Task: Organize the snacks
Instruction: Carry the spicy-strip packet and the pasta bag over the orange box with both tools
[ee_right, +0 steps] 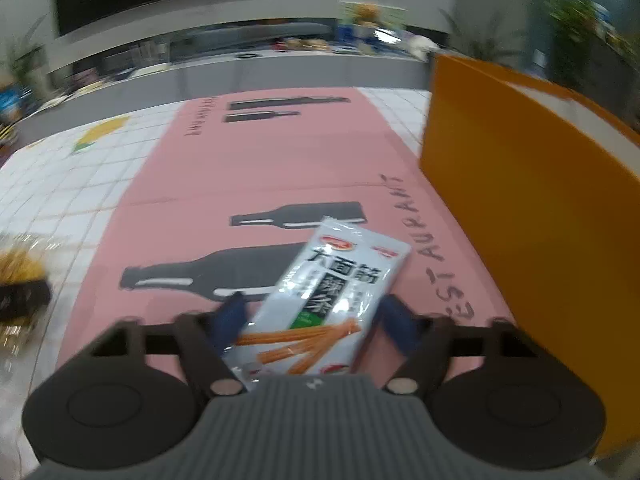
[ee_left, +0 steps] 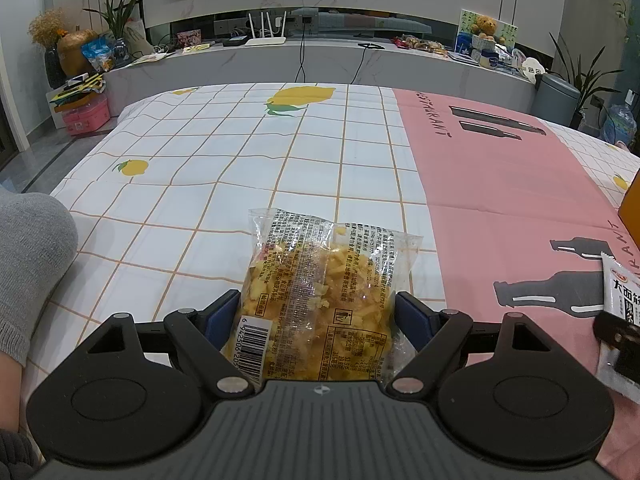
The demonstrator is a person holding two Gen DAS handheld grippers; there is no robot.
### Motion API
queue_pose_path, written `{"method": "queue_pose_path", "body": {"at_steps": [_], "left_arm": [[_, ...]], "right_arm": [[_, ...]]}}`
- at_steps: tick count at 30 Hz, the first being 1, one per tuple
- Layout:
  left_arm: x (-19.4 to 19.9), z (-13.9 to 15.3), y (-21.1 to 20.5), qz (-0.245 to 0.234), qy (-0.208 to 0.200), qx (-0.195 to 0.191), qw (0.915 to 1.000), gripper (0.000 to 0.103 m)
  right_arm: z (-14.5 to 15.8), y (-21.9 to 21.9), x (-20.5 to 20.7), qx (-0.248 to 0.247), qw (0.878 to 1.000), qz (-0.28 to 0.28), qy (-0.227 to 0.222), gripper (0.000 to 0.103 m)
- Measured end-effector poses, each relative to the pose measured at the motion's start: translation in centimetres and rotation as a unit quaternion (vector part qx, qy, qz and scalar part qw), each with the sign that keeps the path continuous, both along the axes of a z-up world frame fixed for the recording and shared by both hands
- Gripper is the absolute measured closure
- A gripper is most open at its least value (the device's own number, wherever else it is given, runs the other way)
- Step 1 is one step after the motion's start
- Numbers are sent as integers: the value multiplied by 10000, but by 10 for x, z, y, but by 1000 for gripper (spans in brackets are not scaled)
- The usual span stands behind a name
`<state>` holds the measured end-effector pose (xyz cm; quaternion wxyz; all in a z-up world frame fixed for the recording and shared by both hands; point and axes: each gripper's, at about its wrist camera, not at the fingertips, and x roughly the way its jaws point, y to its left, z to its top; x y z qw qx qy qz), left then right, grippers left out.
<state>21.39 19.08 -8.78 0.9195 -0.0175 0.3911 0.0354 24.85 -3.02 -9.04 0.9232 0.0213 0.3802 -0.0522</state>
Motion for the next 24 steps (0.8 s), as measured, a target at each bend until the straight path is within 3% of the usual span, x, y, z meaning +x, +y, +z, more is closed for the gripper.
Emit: {"method": "queue_pose_path", "body": {"at_steps": [4,7,10,12,13,16,24], "left_arm": [[0,0,0,0,-2,2,10000,8],[0,0,0,3,-3,0,10000,8],[0,0,0,0,10,-6,10000,8],[0,0,0,4,6,-5,10000,8],[0,0,0,3,2,-6,10000,8],[0,1,-1,5,-11,-1,10000,8],[0,1,0,3,-9,1,10000,8]], "right_arm": [[0,-12,-9,109,9960,882,-14,43],[0,-18,-19,137,9805,1959,-42,43],[-1,-25,-28,165,9699,2427,-99,41],[-1,-28,-29,230,9675,2517,-94,35],[-2,-29,-28,282,9682,2485,-49,23],[-5,-32,-26,581,9755,2121,-26,5],[-11,-5,-25,128,9829,1828,-157,3]]}}
